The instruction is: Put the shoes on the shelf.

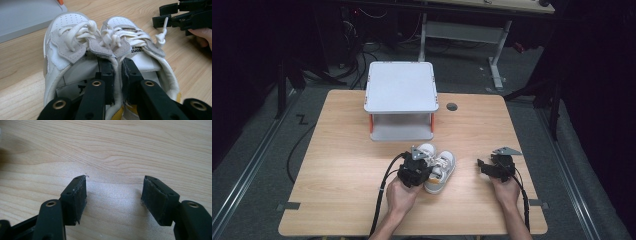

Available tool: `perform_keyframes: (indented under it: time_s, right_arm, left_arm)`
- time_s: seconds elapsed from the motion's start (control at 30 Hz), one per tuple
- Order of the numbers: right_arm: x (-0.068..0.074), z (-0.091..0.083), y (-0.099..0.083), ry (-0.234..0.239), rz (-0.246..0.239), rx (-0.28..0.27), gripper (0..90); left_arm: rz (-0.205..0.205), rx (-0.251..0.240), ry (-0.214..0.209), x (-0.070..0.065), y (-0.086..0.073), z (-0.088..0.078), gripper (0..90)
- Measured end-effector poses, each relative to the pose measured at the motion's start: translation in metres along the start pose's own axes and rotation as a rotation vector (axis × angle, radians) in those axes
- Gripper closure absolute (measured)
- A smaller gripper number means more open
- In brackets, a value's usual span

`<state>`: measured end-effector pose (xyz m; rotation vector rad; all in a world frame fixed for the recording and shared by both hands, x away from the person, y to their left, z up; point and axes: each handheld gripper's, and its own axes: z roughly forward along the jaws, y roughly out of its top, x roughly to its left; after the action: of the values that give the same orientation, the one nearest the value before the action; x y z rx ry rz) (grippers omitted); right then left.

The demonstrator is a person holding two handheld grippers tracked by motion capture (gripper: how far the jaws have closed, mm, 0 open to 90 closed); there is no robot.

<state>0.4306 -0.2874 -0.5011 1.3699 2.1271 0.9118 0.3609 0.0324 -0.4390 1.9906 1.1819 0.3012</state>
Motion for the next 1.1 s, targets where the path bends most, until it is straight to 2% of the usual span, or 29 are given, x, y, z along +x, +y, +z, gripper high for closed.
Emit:
perform_keyframes:
  time_s: [0.37, 0.57, 0.87, 1.1]
  right_arm:
    - [0.000, 0.000, 0.000, 0.001, -0.001, 0.000, 36.4]
    - [0.000, 0.000, 0.000, 0.002, -0.001, 0.000, 36.3]
    - [0.000, 0.000, 0.000, 0.002, -0.001, 0.001, 36.3]
    - [0.000, 0.000, 0.000, 0.002, -0.001, 0.001, 36.3]
  left_arm:
    - [0.015, -0.015, 0.026, 0.011, 0.002, -0.020, 81.0]
    - [-0.002, -0.034, 0.043, 0.024, 0.003, -0.028, 80.8]
    - [-0.015, -0.038, 0.075, 0.040, 0.006, -0.032, 80.8]
    - [-0.043, -0.032, 0.091, 0.055, 0.007, -0.032, 80.8]
